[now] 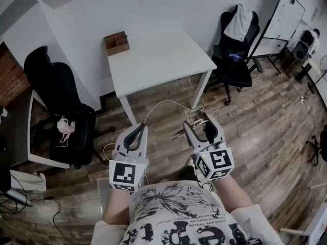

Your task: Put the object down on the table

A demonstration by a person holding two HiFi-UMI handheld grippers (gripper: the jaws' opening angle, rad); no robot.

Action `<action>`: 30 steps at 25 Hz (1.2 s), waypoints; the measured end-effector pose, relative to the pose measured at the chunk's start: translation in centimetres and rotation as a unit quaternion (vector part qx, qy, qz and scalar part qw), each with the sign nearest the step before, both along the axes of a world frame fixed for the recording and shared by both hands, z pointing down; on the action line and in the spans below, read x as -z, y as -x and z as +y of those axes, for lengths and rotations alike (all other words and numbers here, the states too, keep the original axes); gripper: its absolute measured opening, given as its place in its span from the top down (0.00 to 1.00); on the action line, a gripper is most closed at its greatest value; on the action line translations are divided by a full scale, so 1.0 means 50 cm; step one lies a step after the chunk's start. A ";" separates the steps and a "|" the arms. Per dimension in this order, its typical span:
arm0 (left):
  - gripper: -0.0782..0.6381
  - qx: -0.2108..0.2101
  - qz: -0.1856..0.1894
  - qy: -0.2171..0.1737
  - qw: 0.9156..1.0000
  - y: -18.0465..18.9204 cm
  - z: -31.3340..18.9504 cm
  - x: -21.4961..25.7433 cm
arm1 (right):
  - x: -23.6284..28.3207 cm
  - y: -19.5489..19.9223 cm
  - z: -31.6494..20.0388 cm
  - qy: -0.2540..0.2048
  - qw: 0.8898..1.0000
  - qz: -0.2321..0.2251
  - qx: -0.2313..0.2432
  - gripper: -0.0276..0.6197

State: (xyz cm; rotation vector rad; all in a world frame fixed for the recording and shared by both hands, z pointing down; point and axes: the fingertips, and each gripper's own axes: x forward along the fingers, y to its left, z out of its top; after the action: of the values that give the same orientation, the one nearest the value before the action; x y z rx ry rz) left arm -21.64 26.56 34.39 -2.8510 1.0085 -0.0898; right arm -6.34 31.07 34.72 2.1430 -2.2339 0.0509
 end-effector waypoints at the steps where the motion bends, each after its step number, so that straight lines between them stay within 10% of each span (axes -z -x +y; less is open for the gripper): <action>1: 0.87 0.001 0.000 0.001 1.000 0.001 0.000 -0.001 | -0.001 0.002 -0.001 0.001 1.000 0.001 0.001 0.53; 30: 0.87 0.084 -0.021 0.051 0.995 -0.081 -0.207 -0.054 | -0.098 -0.143 -0.262 0.046 0.997 -0.050 0.030 0.53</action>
State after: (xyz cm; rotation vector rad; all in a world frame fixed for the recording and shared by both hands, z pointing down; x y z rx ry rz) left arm -17.58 16.20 37.10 -2.8338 1.2683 -0.2196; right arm 0.79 17.94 39.65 2.0701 -2.2978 0.2586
